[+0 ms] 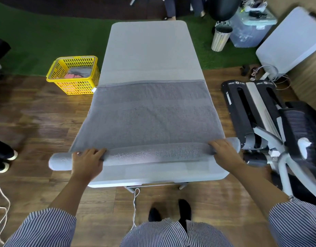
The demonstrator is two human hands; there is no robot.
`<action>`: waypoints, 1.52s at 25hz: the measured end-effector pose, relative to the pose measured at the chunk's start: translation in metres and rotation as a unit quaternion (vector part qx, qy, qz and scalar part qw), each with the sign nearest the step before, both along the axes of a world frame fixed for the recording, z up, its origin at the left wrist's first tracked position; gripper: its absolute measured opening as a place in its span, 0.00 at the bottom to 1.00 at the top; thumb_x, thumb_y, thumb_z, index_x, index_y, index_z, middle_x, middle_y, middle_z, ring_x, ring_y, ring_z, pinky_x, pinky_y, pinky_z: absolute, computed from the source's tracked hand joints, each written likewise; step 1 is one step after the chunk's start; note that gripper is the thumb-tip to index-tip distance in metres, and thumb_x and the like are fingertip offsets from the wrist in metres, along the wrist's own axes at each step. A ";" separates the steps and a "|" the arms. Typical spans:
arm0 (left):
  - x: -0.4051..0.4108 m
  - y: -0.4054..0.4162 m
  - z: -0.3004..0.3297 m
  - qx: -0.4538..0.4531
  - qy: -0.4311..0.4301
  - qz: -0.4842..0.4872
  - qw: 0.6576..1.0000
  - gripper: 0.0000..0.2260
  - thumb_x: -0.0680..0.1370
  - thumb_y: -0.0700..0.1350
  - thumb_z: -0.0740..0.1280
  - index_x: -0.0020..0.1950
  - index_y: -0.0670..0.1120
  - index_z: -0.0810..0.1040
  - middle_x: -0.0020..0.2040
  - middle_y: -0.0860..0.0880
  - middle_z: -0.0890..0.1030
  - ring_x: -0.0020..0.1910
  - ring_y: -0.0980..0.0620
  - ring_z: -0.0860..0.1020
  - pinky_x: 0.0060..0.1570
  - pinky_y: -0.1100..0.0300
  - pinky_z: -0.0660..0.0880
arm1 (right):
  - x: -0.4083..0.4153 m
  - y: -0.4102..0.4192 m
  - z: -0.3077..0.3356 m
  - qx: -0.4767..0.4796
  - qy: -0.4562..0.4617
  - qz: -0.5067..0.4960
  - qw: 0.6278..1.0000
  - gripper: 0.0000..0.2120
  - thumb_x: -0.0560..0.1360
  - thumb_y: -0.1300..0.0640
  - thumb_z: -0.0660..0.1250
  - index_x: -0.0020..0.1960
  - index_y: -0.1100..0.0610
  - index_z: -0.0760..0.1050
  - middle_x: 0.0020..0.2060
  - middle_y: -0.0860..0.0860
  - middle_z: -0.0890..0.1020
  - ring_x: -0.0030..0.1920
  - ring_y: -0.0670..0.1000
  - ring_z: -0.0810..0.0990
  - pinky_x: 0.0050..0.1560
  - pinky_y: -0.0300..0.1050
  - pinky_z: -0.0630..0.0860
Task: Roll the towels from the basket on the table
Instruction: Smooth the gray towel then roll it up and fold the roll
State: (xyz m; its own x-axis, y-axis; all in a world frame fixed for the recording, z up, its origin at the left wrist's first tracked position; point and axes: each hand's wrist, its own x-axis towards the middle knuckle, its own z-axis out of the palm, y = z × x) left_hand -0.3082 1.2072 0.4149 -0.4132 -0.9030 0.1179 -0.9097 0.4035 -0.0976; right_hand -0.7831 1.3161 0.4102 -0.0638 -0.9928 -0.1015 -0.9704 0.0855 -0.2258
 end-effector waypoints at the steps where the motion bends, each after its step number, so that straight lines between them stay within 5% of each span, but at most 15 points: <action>1: 0.002 0.000 -0.001 0.007 0.007 0.002 1.000 0.18 0.68 0.43 0.55 0.50 0.47 0.82 0.36 0.46 0.81 0.33 0.45 0.81 0.39 0.46 0.71 | 0.002 -0.001 -0.003 0.023 -0.004 -0.010 1.000 0.19 0.64 0.75 0.61 0.51 0.62 0.77 0.46 0.57 0.81 0.50 0.61 0.76 0.67 0.57 0.62; 5: -0.005 0.003 -0.008 0.000 0.030 0.040 0.999 0.16 0.68 0.37 0.63 0.53 0.45 0.81 0.45 0.45 0.82 0.42 0.43 0.82 0.48 0.35 0.71 | 0.005 -0.013 0.006 0.087 -0.048 -0.035 0.994 0.13 0.66 0.73 0.60 0.34 0.56 0.69 0.38 0.61 0.80 0.44 0.62 0.76 0.63 0.57 0.65; 8: -0.007 0.005 -0.009 -0.037 0.051 0.032 0.997 0.14 0.70 0.35 0.62 0.54 0.44 0.77 0.49 0.45 0.80 0.45 0.43 0.80 0.53 0.38 0.70 | -0.001 -0.017 0.013 0.038 -0.052 -0.048 0.997 0.12 0.67 0.72 0.62 0.48 0.62 0.76 0.46 0.58 0.80 0.48 0.62 0.76 0.58 0.58 0.69; 11: -0.009 0.007 -0.012 -0.027 0.066 0.000 0.997 0.14 0.69 0.40 0.62 0.53 0.43 0.77 0.46 0.44 0.82 0.44 0.41 0.81 0.54 0.35 0.72 | -0.006 -0.008 0.009 -0.018 -0.049 -0.034 0.998 0.13 0.68 0.68 0.64 0.51 0.61 0.78 0.45 0.57 0.81 0.46 0.61 0.78 0.53 0.56 0.72; 14: -0.009 0.004 -0.014 0.046 0.033 -0.003 0.998 0.26 0.57 0.37 0.77 0.55 0.40 0.79 0.48 0.43 0.82 0.47 0.40 0.81 0.56 0.28 0.67 | -0.010 0.004 0.003 0.024 -0.036 0.005 0.999 0.20 0.66 0.57 0.67 0.56 0.62 0.77 0.50 0.56 0.81 0.52 0.60 0.78 0.62 0.59 0.69; 16: -0.013 0.003 -0.010 0.081 0.026 0.020 0.996 0.29 0.55 0.34 0.79 0.55 0.41 0.80 0.47 0.43 0.83 0.47 0.40 0.81 0.56 0.27 0.67 | -0.010 0.003 0.004 0.070 0.013 0.037 0.997 0.27 0.64 0.56 0.71 0.62 0.61 0.73 0.56 0.56 0.78 0.59 0.60 0.74 0.68 0.58 0.63; 18: -0.016 0.003 -0.008 0.096 0.032 0.023 0.995 0.24 0.58 0.34 0.77 0.53 0.41 0.80 0.44 0.43 0.83 0.45 0.39 0.81 0.56 0.28 0.68 | -0.008 0.000 0.011 0.096 0.021 0.027 0.995 0.20 0.67 0.58 0.69 0.58 0.59 0.74 0.53 0.55 0.79 0.56 0.58 0.76 0.62 0.51 0.66; 20: -0.016 0.000 -0.006 0.110 0.044 0.001 0.993 0.18 0.63 0.38 0.72 0.53 0.42 0.81 0.42 0.43 0.83 0.43 0.39 0.81 0.54 0.32 0.71 | -0.013 -0.005 0.018 0.148 0.009 -0.015 0.989 0.09 0.69 0.57 0.65 0.48 0.58 0.74 0.45 0.55 0.80 0.48 0.57 0.77 0.46 0.46 0.69; 23: -0.016 -0.009 -0.001 0.115 0.069 0.000 0.991 0.18 0.67 0.42 0.66 0.56 0.43 0.80 0.49 0.44 0.83 0.47 0.40 0.81 0.56 0.36 0.69 | -0.020 -0.008 0.026 0.222 -0.002 -0.039 0.974 0.13 0.67 0.50 0.59 0.47 0.56 0.73 0.43 0.53 0.79 0.46 0.57 0.77 0.45 0.49 0.74; 26: -0.018 -0.008 -0.001 0.068 0.096 0.014 0.993 0.19 0.66 0.36 0.73 0.57 0.42 0.79 0.54 0.44 0.81 0.52 0.40 0.80 0.58 0.33 0.70 | -0.018 -0.009 0.024 0.109 -0.026 -0.032 0.993 0.19 0.68 0.59 0.65 0.58 0.58 0.73 0.53 0.53 0.77 0.54 0.59 0.75 0.54 0.51 0.73; 28: -0.021 -0.004 -0.003 0.054 0.089 0.015 0.994 0.19 0.67 0.36 0.74 0.57 0.42 0.79 0.53 0.44 0.82 0.52 0.41 0.80 0.60 0.32 0.68 | -0.014 -0.008 0.021 0.021 -0.036 -0.028 0.999 0.18 0.67 0.66 0.66 0.57 0.62 0.75 0.52 0.57 0.78 0.51 0.62 0.77 0.50 0.52 0.73; 31: -0.019 -0.002 -0.010 0.073 0.050 0.005 0.996 0.29 0.60 0.39 0.78 0.60 0.42 0.78 0.56 0.44 0.81 0.56 0.42 0.80 0.62 0.29 0.62 | -0.014 -0.001 0.014 0.004 -0.030 -0.009 0.999 0.17 0.66 0.62 0.66 0.54 0.65 0.77 0.48 0.59 0.81 0.47 0.64 0.78 0.50 0.55 0.74; 34: -0.024 0.001 -0.014 0.080 0.020 0.020 0.996 0.28 0.58 0.37 0.78 0.58 0.42 0.79 0.50 0.44 0.82 0.51 0.42 0.81 0.59 0.28 0.64 | -0.016 0.004 0.007 0.062 -0.020 -0.003 0.998 0.24 0.65 0.62 0.69 0.60 0.64 0.74 0.54 0.58 0.78 0.55 0.61 0.75 0.61 0.55 0.68; 38: -0.026 0.000 0.003 0.036 -0.014 0.023 0.999 0.14 0.61 0.42 0.64 0.43 0.45 0.82 0.32 0.46 0.82 0.31 0.42 0.80 0.42 0.46 0.72 | -0.012 -0.002 0.013 0.085 -0.029 -0.025 0.996 0.04 0.68 0.64 0.65 0.43 0.60 0.74 0.38 0.54 0.77 0.42 0.58 0.76 0.43 0.47 0.69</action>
